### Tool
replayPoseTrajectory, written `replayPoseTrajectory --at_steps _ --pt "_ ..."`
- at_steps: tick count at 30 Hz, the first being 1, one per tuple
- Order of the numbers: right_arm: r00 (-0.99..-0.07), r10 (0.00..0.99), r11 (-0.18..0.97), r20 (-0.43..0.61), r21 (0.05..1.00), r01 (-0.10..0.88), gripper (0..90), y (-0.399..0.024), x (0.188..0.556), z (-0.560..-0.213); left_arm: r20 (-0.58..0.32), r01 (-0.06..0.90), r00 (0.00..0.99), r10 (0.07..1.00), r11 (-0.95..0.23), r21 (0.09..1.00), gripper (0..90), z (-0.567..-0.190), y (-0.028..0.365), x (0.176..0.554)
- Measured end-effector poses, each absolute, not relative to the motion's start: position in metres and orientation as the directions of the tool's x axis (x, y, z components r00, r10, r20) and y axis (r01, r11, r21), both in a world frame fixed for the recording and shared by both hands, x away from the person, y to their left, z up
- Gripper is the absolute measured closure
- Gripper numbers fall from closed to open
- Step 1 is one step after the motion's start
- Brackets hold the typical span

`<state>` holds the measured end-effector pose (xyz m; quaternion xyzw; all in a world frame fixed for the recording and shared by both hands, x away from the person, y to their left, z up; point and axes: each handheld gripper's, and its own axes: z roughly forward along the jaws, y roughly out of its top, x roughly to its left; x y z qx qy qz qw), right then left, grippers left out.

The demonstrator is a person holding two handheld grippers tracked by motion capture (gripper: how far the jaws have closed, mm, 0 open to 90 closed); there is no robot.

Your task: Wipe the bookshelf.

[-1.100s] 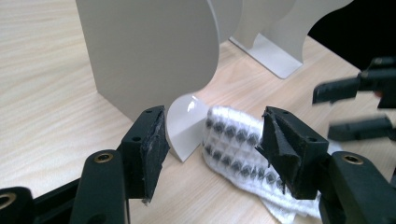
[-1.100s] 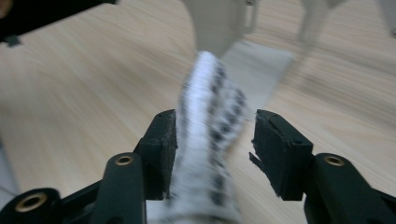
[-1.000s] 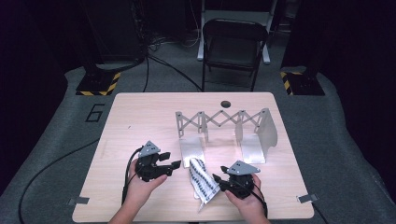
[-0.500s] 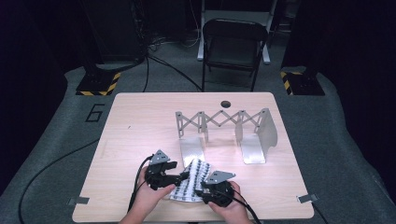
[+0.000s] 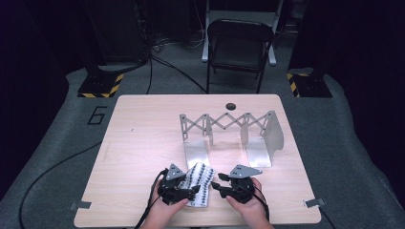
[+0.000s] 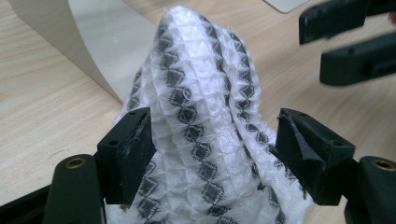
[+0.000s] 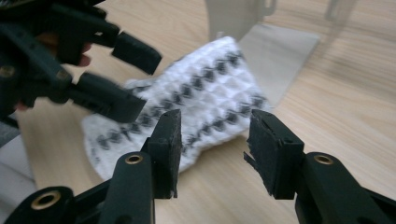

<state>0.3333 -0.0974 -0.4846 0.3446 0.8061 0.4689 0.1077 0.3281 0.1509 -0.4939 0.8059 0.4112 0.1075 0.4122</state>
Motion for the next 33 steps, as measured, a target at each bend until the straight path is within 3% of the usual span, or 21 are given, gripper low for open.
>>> replayPoseTrajectory --at_steps 9,12,14,21,25,29,33 --pt "-0.738 0.661 0.349 0.136 0.815 0.462 51.6 -0.096 0.337 -0.493 -0.072 0.564 0.643 0.762 -0.408 0.718 24.3 -0.518 0.139 0.328" --pt "-0.742 0.659 0.366 0.122 0.81 0.458 50.9 -0.093 0.337 -0.495 0.028 0.514 0.659 0.751 -0.478 0.713 26.7 -0.522 0.136 0.324" --pt "-0.744 0.659 0.37 0.113 0.812 0.452 49.9 -0.093 0.337 -0.496 0.022 0.518 0.654 0.756 -0.469 0.716 28.4 -0.522 0.137 0.324" --pt "-0.676 0.73 0.313 0.099 0.83 0.461 43.8 -0.102 0.339 -0.494 0.014 0.525 0.643 0.766 -0.454 0.72 59.5 -0.518 0.152 0.331" --pt "-0.619 0.782 0.277 0.075 0.848 0.452 40.3 -0.112 0.344 -0.491 -0.044 0.568 0.641 0.766 -0.436 0.698 75.8 -0.514 0.162 0.338" --pt "-0.53 0.848 0.258 0.009 0.867 0.426 33.6 -0.123 0.349 -0.488 -0.078 0.586 0.651 0.755 -0.435 0.683 79.6 -0.503 0.176 0.343" --pt "-0.481 0.877 0.229 0.019 0.863 0.451 31.1 -0.134 0.359 -0.483 -0.106 0.584 0.654 0.749 -0.41 0.701 79.9 -0.485 0.189 0.343"
